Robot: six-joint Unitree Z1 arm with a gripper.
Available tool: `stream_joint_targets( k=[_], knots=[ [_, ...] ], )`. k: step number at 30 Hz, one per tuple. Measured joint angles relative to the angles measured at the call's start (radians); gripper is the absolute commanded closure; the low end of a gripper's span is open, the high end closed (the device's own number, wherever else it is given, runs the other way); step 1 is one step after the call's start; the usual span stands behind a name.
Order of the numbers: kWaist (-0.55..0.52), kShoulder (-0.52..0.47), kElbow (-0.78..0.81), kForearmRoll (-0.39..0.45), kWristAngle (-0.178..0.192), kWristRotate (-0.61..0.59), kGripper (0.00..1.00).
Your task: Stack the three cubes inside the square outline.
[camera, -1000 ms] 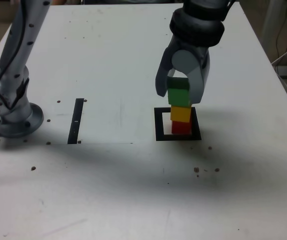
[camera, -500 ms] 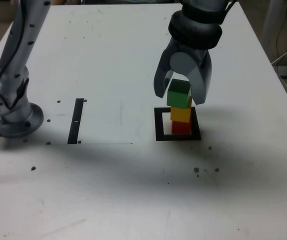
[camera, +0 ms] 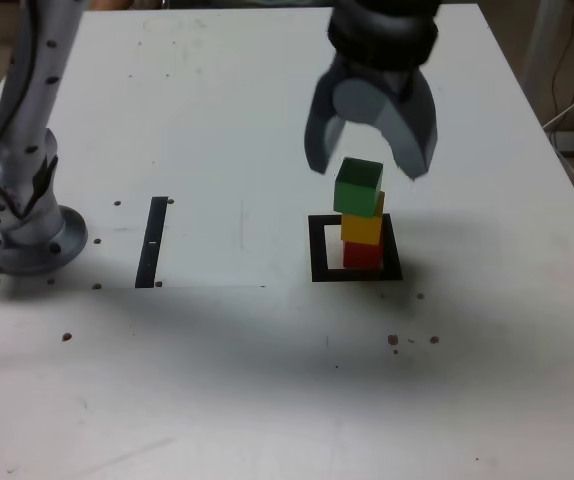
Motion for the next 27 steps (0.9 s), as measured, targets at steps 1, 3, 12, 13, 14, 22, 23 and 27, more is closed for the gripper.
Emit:
stream_joint_targets(
  k=[1,3,12,13,14,22,23,27],
  knots=[
    [0.0,-0.01,0.009,0.001,0.003,-0.002,0.0],
    [0.0,-0.038,0.034,0.001,0.009,-0.006,0.0],
    [0.004,-0.166,0.133,0.003,0.03,-0.029,0.0],
    [0.006,-0.177,0.146,0.003,0.03,-0.031,0.0],
    [0.01,-0.188,0.16,0.003,0.03,-0.033,0.0],
    [0.04,-0.254,0.261,-0.005,0.015,-0.046,0.0],
    [0.043,-0.263,0.273,-0.006,0.013,-0.046,0.0],
    [0.056,-0.296,0.318,-0.018,0.013,-0.046,0.0]
  ],
)
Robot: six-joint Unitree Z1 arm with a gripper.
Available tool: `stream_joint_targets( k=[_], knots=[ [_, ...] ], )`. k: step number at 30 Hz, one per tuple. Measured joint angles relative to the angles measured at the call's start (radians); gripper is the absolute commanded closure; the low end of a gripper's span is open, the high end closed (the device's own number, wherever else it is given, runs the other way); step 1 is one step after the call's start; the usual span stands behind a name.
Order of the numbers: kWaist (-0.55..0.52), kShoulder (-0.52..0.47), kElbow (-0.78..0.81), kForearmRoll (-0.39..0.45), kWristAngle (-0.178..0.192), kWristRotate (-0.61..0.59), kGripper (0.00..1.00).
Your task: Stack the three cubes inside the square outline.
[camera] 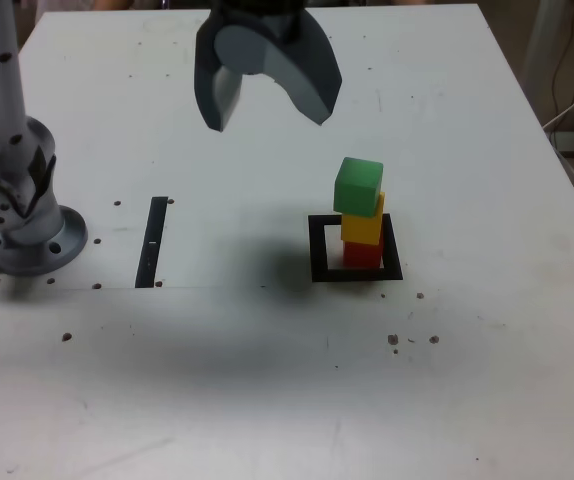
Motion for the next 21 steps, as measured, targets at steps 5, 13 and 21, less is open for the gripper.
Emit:
stream_joint_targets(
  k=[5,13,21],
  knots=[
    [0.015,-0.044,0.088,-0.031,0.004,-0.004,0.0],
    [0.021,-0.109,0.291,-0.143,-0.003,-0.026,0.0],
    [0.036,-0.169,0.46,-0.245,-0.034,-0.032,0.0]
  ],
)
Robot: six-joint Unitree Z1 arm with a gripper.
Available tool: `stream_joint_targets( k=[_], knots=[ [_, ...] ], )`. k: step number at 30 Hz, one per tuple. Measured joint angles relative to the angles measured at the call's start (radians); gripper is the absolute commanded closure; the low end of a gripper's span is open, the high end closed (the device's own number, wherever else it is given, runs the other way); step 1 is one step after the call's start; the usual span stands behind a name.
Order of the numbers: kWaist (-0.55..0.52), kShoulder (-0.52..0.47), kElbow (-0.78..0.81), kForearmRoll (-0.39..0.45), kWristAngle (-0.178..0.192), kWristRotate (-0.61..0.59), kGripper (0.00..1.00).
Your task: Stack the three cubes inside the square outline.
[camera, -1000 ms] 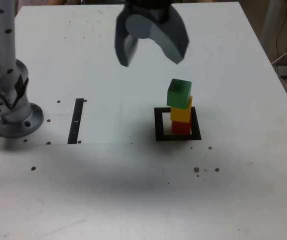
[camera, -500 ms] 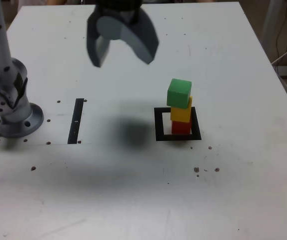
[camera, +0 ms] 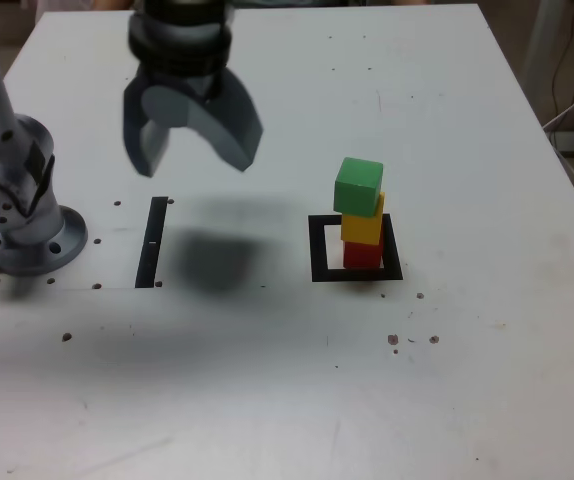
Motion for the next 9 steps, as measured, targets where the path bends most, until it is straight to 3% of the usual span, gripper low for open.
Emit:
stream_joint_targets(
  k=[9],
  knots=[
    [0.005,-0.036,0.173,-0.124,-0.014,-0.027,0.0]
  ],
)
